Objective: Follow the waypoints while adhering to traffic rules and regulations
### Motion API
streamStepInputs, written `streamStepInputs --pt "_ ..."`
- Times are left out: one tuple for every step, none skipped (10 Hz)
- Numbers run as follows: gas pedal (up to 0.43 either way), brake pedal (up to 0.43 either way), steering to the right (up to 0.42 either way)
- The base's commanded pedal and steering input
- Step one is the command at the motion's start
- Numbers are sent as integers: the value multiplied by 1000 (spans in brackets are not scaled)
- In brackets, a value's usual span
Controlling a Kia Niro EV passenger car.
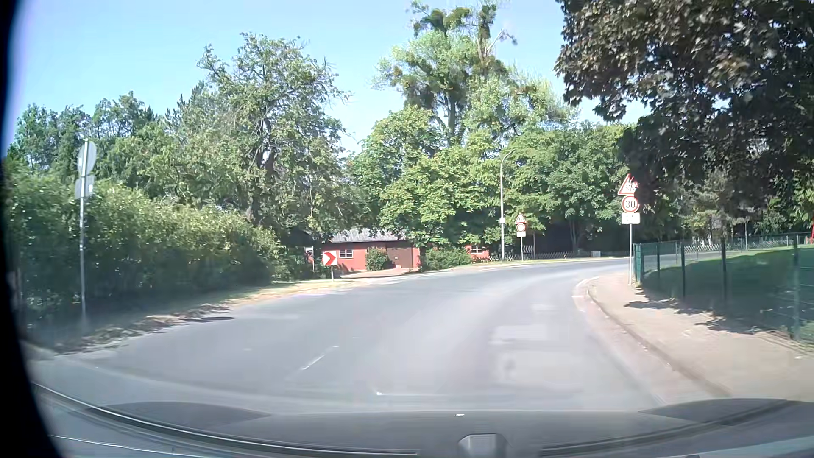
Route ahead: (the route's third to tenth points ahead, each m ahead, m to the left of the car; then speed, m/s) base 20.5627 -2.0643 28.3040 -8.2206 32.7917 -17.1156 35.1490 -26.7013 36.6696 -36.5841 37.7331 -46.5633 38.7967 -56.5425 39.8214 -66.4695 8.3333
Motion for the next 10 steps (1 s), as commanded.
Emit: streamStepInputs --pt "87 6 58" --pt "87 6 61" --pt "87 6 65" --pt "98 6 68" --pt "110 6 71" --pt "110 6 74" --pt "110 6 75" --pt "110 6 75" --pt "110 6 75" --pt "110 6 75"
